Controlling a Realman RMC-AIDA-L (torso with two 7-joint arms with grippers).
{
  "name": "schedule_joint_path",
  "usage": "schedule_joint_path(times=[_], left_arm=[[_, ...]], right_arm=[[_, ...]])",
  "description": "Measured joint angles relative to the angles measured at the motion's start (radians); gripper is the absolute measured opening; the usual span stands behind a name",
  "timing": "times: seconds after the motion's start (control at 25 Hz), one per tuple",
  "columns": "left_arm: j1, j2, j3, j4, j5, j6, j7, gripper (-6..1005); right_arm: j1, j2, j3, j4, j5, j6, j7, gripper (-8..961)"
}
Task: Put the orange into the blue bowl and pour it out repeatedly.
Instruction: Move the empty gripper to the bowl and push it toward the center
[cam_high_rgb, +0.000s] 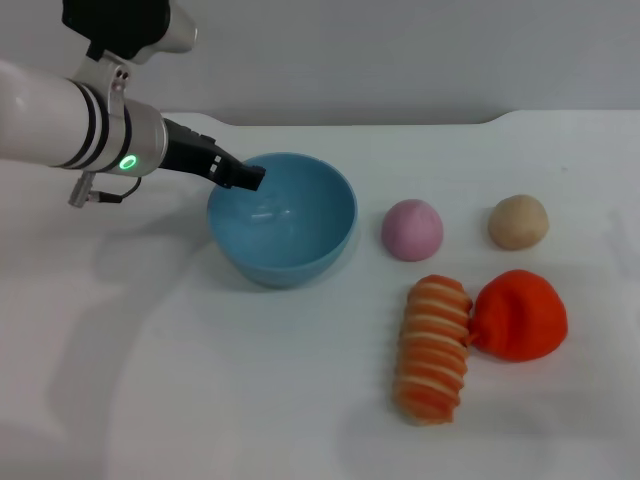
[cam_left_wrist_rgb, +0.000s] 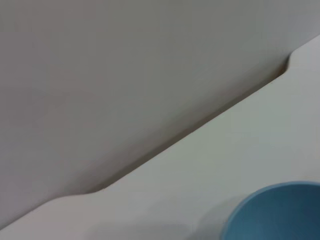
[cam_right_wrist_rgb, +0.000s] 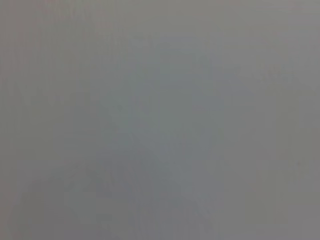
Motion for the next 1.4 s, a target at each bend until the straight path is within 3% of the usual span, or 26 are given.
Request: schedule_joint_path(times=[0.28, 0.92, 1.4], left_arm=[[-0.028, 0.001, -0.009, -0.109, 0.005, -0.046, 0.001, 792], [-0.049, -0.010, 0.025, -0.187, -0.006, -0.010, 0.001, 781], [-0.047, -0.008, 0.110, -0.161, -0.014, -0.050, 0.011, 320]], right_arm=[[-0.003, 0.001, -0.007, 0.002, -0.002, 0.001, -0.001, 768], [0.003, 0.002, -0.010, 0.002, -0.002, 0.001, -0.001, 769], [0.003, 0.000, -0.010, 0.002, -0.002, 0.004, -0.001, 767]])
